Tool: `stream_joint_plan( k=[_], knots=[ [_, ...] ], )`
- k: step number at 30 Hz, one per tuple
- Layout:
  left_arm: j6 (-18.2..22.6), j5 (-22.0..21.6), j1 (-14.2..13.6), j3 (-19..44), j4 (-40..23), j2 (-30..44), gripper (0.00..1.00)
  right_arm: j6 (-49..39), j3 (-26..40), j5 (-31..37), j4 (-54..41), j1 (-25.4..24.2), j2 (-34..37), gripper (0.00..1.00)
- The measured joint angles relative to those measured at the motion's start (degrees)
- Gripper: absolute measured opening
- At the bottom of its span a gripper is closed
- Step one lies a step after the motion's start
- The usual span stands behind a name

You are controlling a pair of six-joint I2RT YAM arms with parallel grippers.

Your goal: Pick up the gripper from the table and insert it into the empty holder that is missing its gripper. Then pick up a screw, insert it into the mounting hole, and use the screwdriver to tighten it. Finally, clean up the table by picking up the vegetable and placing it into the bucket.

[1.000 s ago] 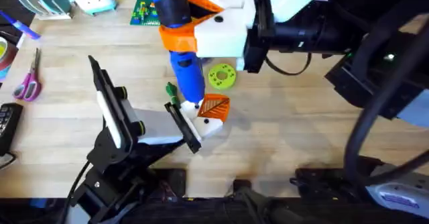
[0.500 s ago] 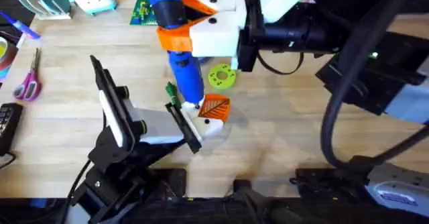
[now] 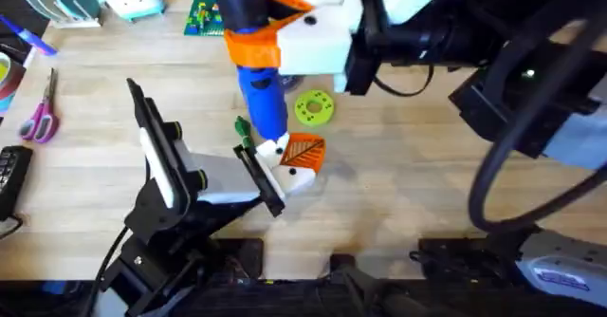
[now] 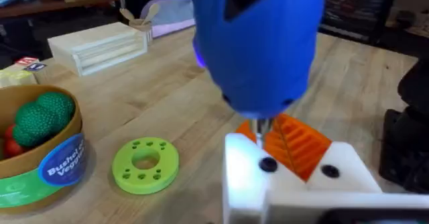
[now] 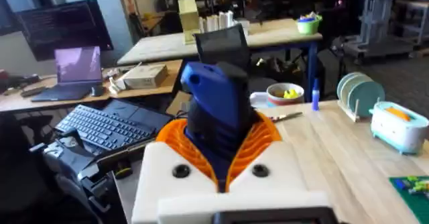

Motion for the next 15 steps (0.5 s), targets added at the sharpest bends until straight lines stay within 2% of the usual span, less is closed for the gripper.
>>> stream_joint_plan(
  k=[9, 12, 15],
  knots=[
    [0.02, 0.00, 0.00, 0.00, 0.00, 0.00, 0.009, 4.19, -0.02, -3.03, 10.01, -5.08, -0.02, 0.028],
    [0.00, 0.00, 0.00, 0.00, 0.00, 0.00, 0.009, 4.10, -0.02, -3.23, 8.65, -9.07, -0.02, 0.028],
    [0.00, 0.00, 0.00, 0.00, 0.01, 0.00, 0.009, 1.16, -0.02, -3.13, 3.01, -14.43, -0.02, 0.028]
  ],
)
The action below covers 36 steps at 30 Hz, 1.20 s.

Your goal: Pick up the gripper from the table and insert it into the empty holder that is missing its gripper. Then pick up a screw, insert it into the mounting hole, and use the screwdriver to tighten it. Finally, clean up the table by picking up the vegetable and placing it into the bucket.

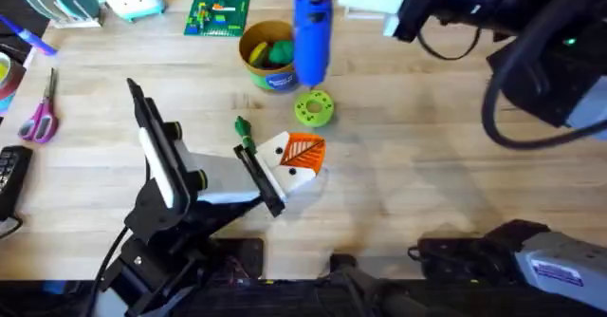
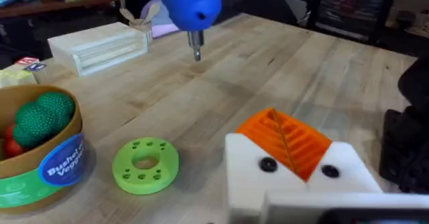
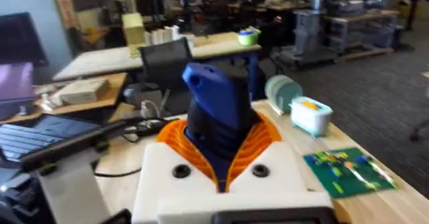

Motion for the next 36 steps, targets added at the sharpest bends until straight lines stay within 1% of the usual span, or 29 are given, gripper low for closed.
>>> stream_joint_plan(
  k=[4, 7, 10, 12, 17, 19, 22, 26, 31, 32, 34, 36],
  knots=[
    [0.02, 0.00, 0.00, 0.00, 0.00, 0.00, 0.009, -8.30, 0.00, 2.91, -9.99, -6.72, 0.02, 0.028],
    [0.02, 0.00, 0.00, 0.00, 0.00, 0.00, 0.009, -17.18, 0.00, 9.07, -19.96, -10.29, 0.10, 0.028],
    [0.00, 0.00, 0.00, 0.00, 0.01, 0.00, 0.009, -28.67, 0.00, 18.46, -29.00, -12.45, 1.88, 0.028],
    [0.02, 0.00, 0.00, 0.00, 0.01, 0.00, 0.009, -36.46, 0.00, 25.63, -31.96, -13.41, 4.52, 0.028],
    [0.00, 0.00, 0.00, 0.00, 0.01, 0.00, 0.009, -54.18, 0.00, 42.17, -34.08, -14.73, 11.92, 0.028],
    [0.02, 0.00, 0.00, 0.00, 0.01, 0.00, 0.009, -59.67, 0.00, 46.48, -34.19, -14.85, 14.28, 0.028],
    [0.00, 0.00, 0.00, 0.00, 0.01, 0.00, 0.009, -66.12, 0.00, 49.97, -35.78, -14.66, 17.57, 0.028],
    [0.00, 0.00, 0.00, 0.00, 0.01, 0.00, 0.009, -73.43, 0.00, 52.47, -37.96, -13.21, 22.14, 0.028],
    [0.00, 0.00, 0.00, 0.00, 0.01, 0.00, 0.009, -78.49, 0.00, 54.24, -37.69, -10.63, 26.27, 0.029],
    [0.00, 0.00, 0.00, 0.00, 0.01, 0.00, 0.009, -78.75, 0.09, 54.68, -37.54, -10.19, 26.45, 0.046],
    [0.02, 0.00, 0.00, 0.00, 0.03, 0.00, 0.009, -79.14, 0.17, 54.95, -37.59, -9.53, 26.51, 0.192],
    [0.01, 0.00, 0.00, 0.00, 0.03, -0.01, 0.009, -79.62, 0.39, 55.63, -37.67, -9.00, 26.47, 0.484]
  ],
)
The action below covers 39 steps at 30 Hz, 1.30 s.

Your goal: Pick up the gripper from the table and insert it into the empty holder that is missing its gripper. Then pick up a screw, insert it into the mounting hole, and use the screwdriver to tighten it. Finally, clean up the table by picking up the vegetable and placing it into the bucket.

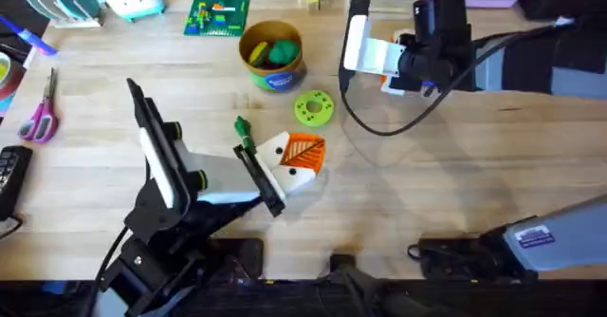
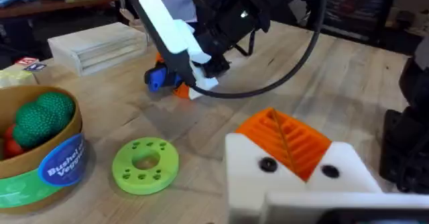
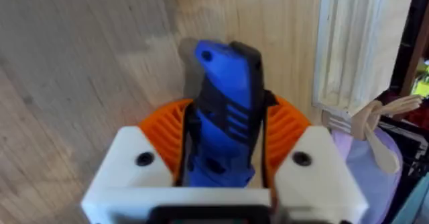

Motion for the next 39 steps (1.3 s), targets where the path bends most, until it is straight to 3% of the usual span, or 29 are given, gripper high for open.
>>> stream_joint_plan(
  k=[3, 5, 11, 15, 16, 22, 23, 32, 37, 39],
  knots=[
    [0.00, 0.00, 0.00, 0.00, 0.00, 0.01, 0.009, -0.40, 0.74, 1.05, 0.88, 0.38, 0.09, 0.909],
    [-0.01, 0.00, 0.00, 0.00, 0.00, 0.01, 0.009, -0.56, 1.40, 1.17, 0.51, 0.75, 0.00, 0.987],
    [-0.01, 0.00, 0.00, 0.00, 0.00, 0.01, 0.009, 1.17, 1.40, 2.58, -0.78, 2.70, -0.32, 0.993],
    [-0.01, 0.00, 0.00, 0.00, 0.00, 0.01, 0.009, 7.74, 1.21, 2.70, -2.01, 3.37, -1.36, 0.993],
    [0.24, 0.00, 0.00, 0.00, 0.00, 0.01, 0.047, 9.87, 1.04, 2.65, -2.43, 3.46, -1.82, 0.993],
    [0.15, 0.02, 0.00, 0.00, 0.02, 0.01, 0.934, 24.29, 0.20, 2.36, -3.19, 3.72, -9.27, 0.995],
    [0.17, 0.02, 0.00, 0.00, 0.00, 0.01, 0.977, 26.74, 0.18, 2.30, -3.11, 3.72, -11.39, 0.994],
    [0.18, 0.02, 0.00, 0.00, 0.00, 0.01, 0.991, 40.83, 0.20, 1.63, -2.88, 3.72, -27.63, 0.993],
    [-0.12, -2.31, 0.00, 0.03, 0.62, 0.01, 0.991, 42.65, 0.19, 1.61, -2.94, 3.72, -29.94, 0.994],
    [-2.54, -4.59, 0.00, 0.62, -0.22, 0.01, 0.991, 42.98, 0.20, 1.59, -3.18, 3.72, -29.92, 0.994]
  ],
)
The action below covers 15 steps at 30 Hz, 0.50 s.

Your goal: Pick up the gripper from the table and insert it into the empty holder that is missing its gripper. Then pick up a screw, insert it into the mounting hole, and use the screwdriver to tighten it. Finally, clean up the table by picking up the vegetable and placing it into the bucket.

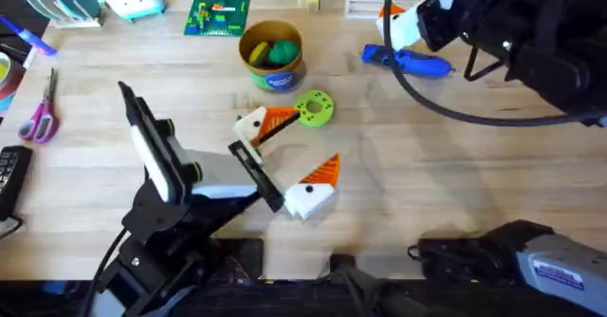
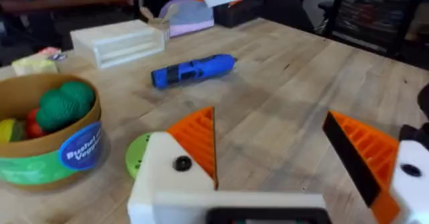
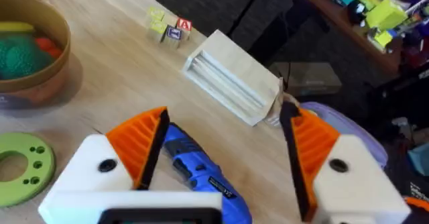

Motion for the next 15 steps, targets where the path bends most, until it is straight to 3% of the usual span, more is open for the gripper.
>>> stream_joint_plan(
  k=[1, 7, 11, 15],
  knots=[
    [-3.58, -4.34, 0.00, 4.43, -8.09, 0.00, 0.991, 0.82, -0.02, 0.01, 0.48, 0.00, 0.00, 0.994],
    [-9.70, -17.18, 0.00, 25.32, -33.94, 1.76, 0.991, 4.32, 0.00, -0.02, 1.52, 0.00, 0.00, 0.994],
    [-12.98, -24.97, 0.02, 40.78, -49.58, 8.80, 0.991, 5.43, 0.00, -0.19, 1.85, 0.00, 0.00, 0.994],
    [-16.01, -29.49, 0.02, 51.72, -62.97, 19.13, 0.991, 5.80, 0.00, -0.20, 1.85, 0.00, 0.00, 0.994]
  ],
)
